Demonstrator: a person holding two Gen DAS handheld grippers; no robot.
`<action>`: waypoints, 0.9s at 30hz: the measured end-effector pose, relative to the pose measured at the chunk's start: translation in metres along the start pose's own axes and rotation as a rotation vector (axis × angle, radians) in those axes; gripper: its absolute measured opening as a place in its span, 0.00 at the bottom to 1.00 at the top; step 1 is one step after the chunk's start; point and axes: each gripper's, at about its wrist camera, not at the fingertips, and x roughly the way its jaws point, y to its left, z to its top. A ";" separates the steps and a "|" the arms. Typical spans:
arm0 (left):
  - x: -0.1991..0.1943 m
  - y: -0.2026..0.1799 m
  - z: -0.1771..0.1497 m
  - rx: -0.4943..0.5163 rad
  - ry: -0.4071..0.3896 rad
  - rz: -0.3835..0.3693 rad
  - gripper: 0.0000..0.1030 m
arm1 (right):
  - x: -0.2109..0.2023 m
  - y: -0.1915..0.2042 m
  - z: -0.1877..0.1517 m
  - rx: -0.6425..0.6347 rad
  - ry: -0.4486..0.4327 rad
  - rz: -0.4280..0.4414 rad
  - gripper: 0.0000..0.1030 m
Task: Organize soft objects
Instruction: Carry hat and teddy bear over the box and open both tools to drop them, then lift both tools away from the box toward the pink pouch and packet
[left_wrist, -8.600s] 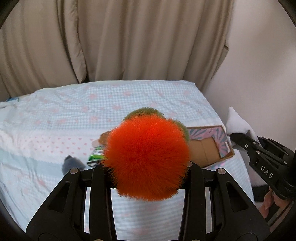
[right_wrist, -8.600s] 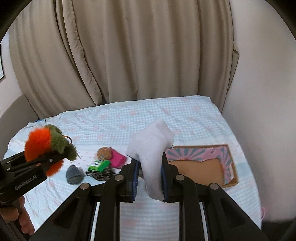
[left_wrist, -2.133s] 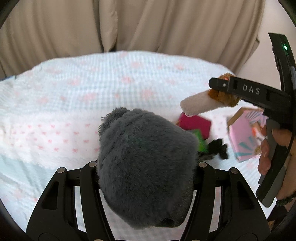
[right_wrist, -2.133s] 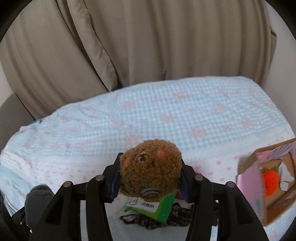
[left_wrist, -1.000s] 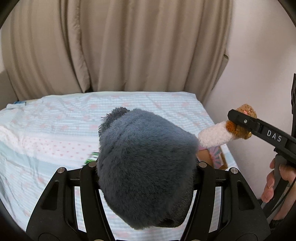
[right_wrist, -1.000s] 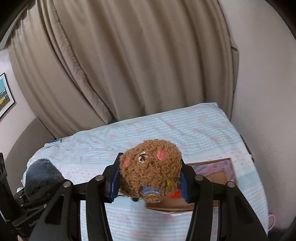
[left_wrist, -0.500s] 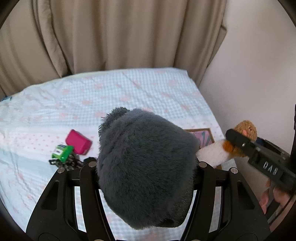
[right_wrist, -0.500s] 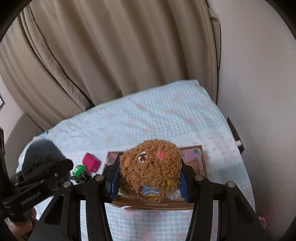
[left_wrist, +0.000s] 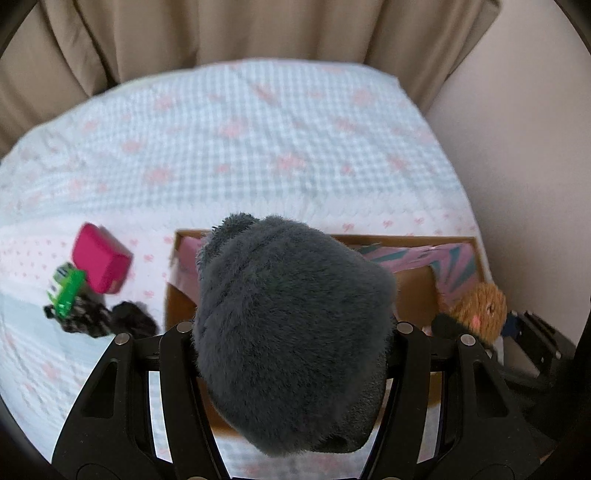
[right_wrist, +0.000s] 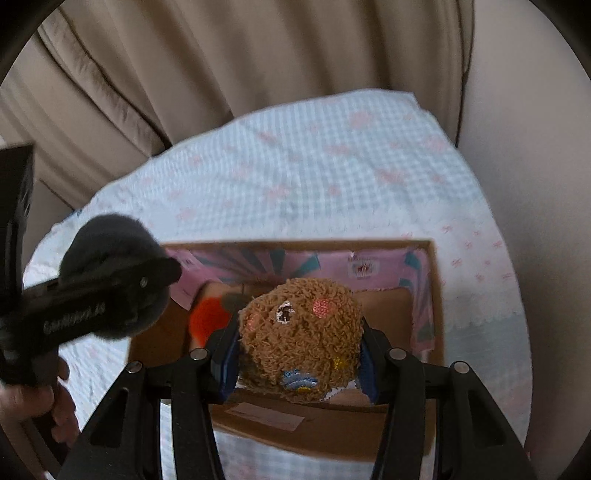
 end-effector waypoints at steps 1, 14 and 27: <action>0.010 0.001 0.001 -0.007 0.021 -0.001 0.55 | 0.006 0.000 -0.003 -0.010 0.012 -0.002 0.47; 0.041 -0.006 0.007 0.009 0.100 0.043 1.00 | 0.038 -0.005 -0.029 -0.059 0.056 -0.008 1.00; 0.013 -0.001 0.002 0.003 0.074 0.005 1.00 | 0.019 0.005 -0.030 -0.112 -0.002 -0.015 1.00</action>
